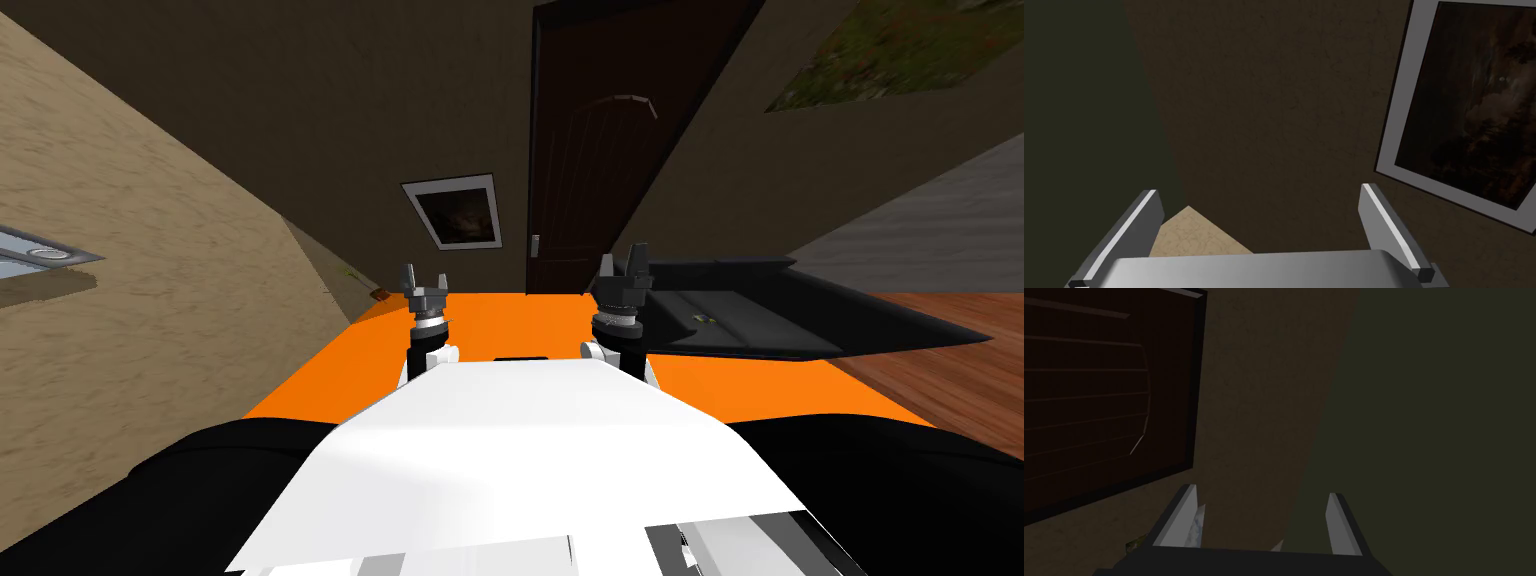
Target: Pull the door open
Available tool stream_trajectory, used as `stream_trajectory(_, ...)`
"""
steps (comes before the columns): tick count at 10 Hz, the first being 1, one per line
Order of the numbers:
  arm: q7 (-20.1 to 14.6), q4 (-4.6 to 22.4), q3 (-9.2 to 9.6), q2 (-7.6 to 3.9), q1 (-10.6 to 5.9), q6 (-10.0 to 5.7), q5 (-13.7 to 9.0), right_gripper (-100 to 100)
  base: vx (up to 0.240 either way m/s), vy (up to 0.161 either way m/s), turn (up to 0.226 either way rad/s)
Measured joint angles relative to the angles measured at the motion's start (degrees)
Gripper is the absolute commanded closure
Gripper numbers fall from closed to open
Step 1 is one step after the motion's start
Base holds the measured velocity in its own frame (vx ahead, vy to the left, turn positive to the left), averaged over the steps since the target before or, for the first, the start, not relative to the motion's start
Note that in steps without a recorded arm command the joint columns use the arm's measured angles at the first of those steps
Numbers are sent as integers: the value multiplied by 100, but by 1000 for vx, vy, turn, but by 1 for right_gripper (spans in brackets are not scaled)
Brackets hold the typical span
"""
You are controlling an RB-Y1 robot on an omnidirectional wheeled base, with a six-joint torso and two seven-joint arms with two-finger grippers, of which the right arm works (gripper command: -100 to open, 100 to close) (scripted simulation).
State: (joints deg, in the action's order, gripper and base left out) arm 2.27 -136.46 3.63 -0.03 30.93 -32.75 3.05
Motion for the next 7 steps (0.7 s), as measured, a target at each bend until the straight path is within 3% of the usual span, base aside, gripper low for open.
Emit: stream_trajectory(7,-463,404,-90,-217,67,-62,-769,-100,115,-12,132)
